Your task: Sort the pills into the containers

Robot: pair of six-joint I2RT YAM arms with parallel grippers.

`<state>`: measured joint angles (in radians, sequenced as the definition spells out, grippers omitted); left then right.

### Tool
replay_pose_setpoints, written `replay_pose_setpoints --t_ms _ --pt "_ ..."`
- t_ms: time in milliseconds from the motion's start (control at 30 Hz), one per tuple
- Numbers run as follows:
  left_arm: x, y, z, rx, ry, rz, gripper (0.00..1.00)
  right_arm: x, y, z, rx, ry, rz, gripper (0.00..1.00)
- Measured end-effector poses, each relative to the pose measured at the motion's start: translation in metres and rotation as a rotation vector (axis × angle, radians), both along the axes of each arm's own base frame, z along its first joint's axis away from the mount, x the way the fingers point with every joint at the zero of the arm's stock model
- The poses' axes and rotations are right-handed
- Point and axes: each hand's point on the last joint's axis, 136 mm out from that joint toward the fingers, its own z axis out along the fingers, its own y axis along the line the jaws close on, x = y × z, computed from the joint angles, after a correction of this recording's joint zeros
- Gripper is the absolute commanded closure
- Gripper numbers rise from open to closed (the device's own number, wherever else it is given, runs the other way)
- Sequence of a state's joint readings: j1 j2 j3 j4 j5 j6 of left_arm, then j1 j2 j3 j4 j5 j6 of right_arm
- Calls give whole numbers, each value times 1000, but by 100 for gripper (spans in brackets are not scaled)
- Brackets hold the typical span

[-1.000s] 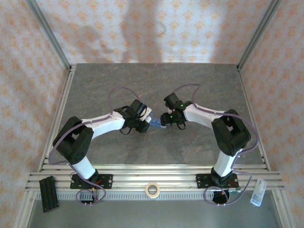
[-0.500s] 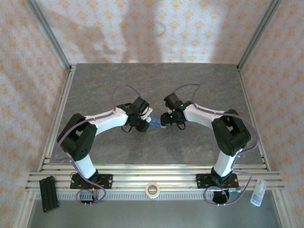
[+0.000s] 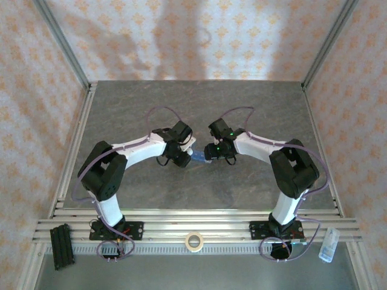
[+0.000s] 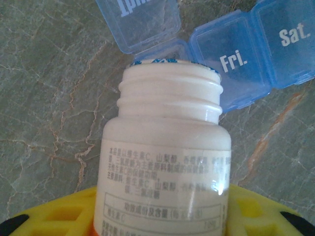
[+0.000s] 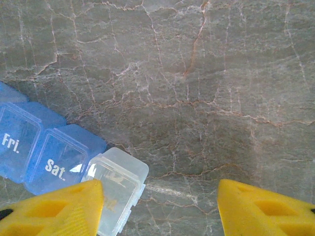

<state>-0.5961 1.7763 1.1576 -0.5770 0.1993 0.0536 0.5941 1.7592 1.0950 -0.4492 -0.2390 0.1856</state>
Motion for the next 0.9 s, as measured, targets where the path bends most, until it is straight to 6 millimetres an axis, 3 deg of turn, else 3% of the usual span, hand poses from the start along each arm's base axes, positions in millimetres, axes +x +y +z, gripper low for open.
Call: replay_pose_setpoints --t_ms 900 --pt "5 2 2 87 76 -18 100 0 0 0 0 0 0 37"
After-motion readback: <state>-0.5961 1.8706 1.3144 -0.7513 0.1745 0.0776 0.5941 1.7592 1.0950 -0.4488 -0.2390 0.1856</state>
